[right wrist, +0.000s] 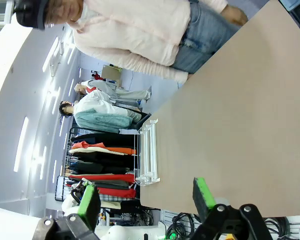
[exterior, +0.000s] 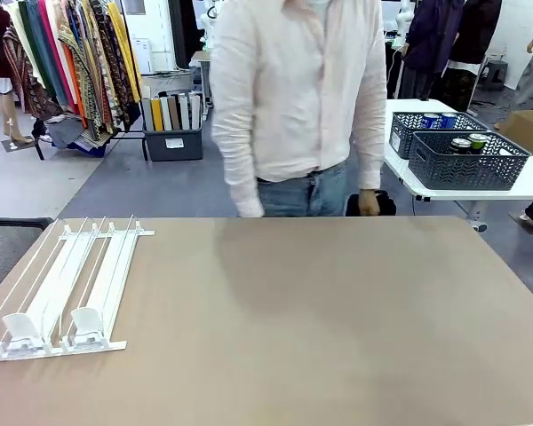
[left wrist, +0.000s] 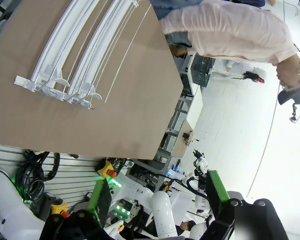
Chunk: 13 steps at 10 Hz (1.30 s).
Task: Retrieve and store the cans from the dispenser.
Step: Pick up one can from the Automatic Can Dispenser and place it in the middle of the table.
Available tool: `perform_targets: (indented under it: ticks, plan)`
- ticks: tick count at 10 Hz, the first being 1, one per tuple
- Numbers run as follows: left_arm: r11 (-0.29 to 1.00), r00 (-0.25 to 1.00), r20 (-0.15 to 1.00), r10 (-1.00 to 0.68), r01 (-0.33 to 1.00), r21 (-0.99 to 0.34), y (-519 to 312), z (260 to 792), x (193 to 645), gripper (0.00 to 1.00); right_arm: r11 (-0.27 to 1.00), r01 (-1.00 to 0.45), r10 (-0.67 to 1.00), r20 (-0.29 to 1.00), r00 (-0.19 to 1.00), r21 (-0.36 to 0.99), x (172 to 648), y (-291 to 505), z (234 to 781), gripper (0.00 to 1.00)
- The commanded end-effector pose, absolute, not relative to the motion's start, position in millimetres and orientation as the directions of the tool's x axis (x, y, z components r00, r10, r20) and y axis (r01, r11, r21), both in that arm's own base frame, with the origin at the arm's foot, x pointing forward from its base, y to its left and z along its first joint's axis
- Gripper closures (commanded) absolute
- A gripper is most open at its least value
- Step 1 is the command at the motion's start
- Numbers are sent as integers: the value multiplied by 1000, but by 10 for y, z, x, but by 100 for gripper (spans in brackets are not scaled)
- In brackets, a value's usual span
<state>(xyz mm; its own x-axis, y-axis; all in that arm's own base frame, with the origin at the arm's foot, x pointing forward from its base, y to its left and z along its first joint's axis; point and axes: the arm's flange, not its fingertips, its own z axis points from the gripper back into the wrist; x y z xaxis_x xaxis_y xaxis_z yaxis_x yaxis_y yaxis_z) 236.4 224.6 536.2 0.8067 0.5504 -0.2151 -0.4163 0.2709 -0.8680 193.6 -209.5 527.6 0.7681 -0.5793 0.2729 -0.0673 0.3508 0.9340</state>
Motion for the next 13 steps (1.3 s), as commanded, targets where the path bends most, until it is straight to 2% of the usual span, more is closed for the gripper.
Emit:
perform_targets:
  ticks: [1,13]
  plan:
    - [262,808,-222,546,-416,-871,2244,5374,2343,0,341,-107,-580,299,758,934,1963,-2099,5307,0]
    - [262,808,-222,546,-416,-871,2244,5374,2343,0,341,-107,-580,299,758,934,1963,-2099,5307,0]
